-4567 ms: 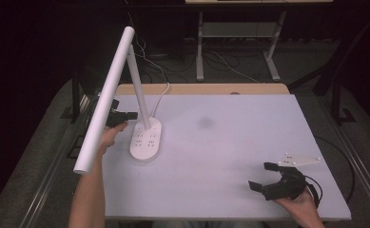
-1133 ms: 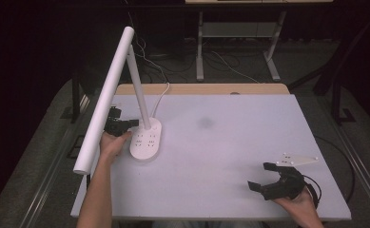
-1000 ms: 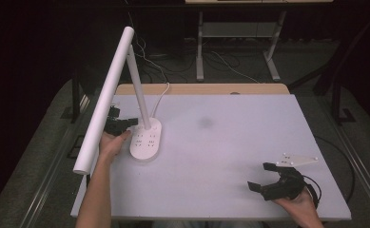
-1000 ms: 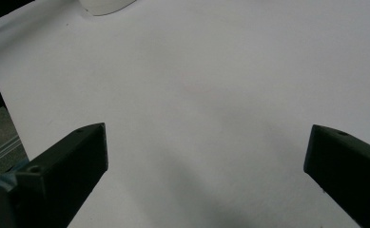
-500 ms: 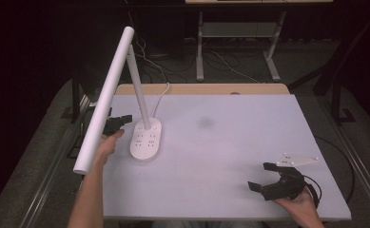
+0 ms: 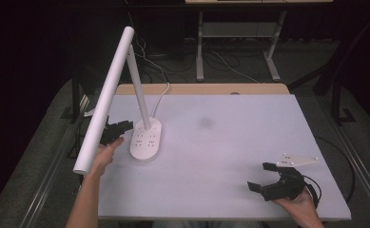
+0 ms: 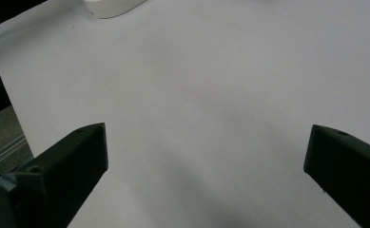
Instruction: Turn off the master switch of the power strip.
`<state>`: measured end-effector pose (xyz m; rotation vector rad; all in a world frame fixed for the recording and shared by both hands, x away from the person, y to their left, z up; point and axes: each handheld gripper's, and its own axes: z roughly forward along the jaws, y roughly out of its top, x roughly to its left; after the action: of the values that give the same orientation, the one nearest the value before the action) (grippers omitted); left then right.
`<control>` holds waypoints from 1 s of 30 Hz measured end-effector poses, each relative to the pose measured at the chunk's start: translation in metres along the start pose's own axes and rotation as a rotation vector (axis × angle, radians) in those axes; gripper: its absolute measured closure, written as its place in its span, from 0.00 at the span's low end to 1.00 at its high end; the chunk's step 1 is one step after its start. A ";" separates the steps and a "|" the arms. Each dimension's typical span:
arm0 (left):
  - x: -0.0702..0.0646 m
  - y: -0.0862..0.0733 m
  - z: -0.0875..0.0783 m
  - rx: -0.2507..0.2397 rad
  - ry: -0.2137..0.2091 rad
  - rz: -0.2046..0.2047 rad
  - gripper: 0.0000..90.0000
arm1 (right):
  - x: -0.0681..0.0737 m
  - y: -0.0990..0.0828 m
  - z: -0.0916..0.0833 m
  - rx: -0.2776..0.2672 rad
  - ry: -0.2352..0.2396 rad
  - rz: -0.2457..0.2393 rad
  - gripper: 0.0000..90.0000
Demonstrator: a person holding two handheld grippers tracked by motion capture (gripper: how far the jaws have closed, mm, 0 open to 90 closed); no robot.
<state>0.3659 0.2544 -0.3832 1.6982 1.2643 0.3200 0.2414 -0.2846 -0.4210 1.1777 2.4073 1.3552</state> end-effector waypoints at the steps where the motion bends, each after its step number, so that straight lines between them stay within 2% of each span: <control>1: -0.001 -0.003 -0.002 -0.007 -0.005 -0.002 0.73 | 0.000 0.000 0.000 -0.001 0.000 0.001 0.00; 5: -0.005 -0.014 -0.012 -0.027 -0.013 0.004 0.60 | -0.001 0.000 0.000 0.001 0.000 0.004 0.00; 9: -0.008 -0.024 -0.023 -0.051 -0.060 0.016 0.41 | -0.001 0.000 -0.001 -0.003 -0.005 0.004 0.00; 13: -0.014 -0.032 -0.032 -0.053 -0.102 0.033 0.22 | 0.000 0.000 0.000 0.000 -0.002 0.005 0.00; 18: -0.022 -0.042 -0.039 -0.069 -0.150 0.045 0.06 | 0.000 0.000 0.001 0.000 -0.004 0.000 0.00; 21: -0.030 -0.047 -0.039 -0.048 -0.152 0.065 0.00 | 0.000 0.000 0.001 -0.001 -0.004 -0.004 0.00; 26: -0.043 -0.056 -0.040 -0.046 -0.203 0.099 0.00 | 0.000 0.000 0.000 -0.002 -0.004 0.000 0.00; 30: -0.052 -0.063 -0.039 -0.040 -0.219 0.115 0.00 | 0.000 0.000 -0.001 -0.005 -0.003 0.003 0.00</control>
<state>0.2793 0.2318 -0.3979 1.7241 0.9967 0.2187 0.2410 -0.2849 -0.4204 1.1818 2.4000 1.3587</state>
